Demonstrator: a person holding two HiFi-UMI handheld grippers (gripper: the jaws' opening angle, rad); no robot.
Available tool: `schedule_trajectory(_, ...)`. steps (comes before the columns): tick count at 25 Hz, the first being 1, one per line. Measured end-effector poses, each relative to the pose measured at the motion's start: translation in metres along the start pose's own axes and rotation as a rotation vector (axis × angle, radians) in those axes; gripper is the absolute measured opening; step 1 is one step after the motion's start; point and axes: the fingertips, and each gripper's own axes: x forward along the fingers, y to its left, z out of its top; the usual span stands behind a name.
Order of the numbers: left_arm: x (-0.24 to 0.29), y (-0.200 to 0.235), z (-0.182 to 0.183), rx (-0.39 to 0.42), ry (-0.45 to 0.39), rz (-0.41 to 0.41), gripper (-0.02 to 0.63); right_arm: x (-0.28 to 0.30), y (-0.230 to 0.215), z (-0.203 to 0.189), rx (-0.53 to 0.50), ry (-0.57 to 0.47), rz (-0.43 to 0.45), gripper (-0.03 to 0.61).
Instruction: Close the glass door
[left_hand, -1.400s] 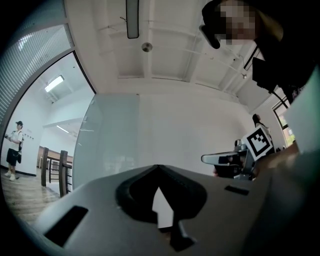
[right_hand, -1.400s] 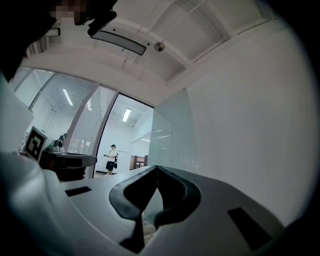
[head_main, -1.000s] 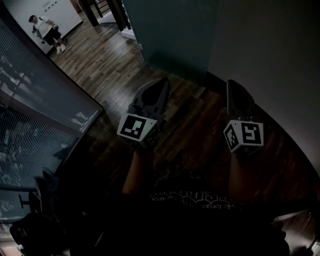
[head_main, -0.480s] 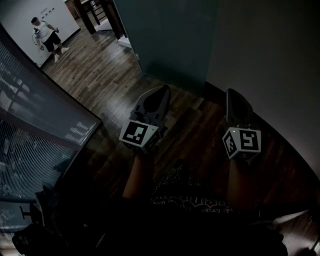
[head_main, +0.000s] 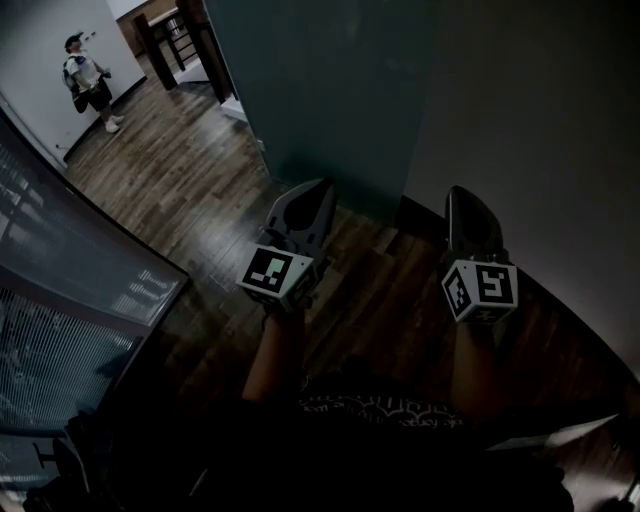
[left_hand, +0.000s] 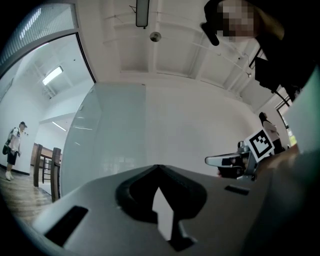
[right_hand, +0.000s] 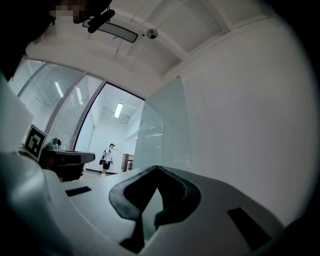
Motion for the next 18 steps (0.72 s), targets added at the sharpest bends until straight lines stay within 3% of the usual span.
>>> schedule_trajectory(18, 0.101, 0.053, -0.036, -0.021, 0.025, -0.023, 0.002, 0.103, -0.056, -0.033, 0.004, 0.026, -0.023, 0.003)
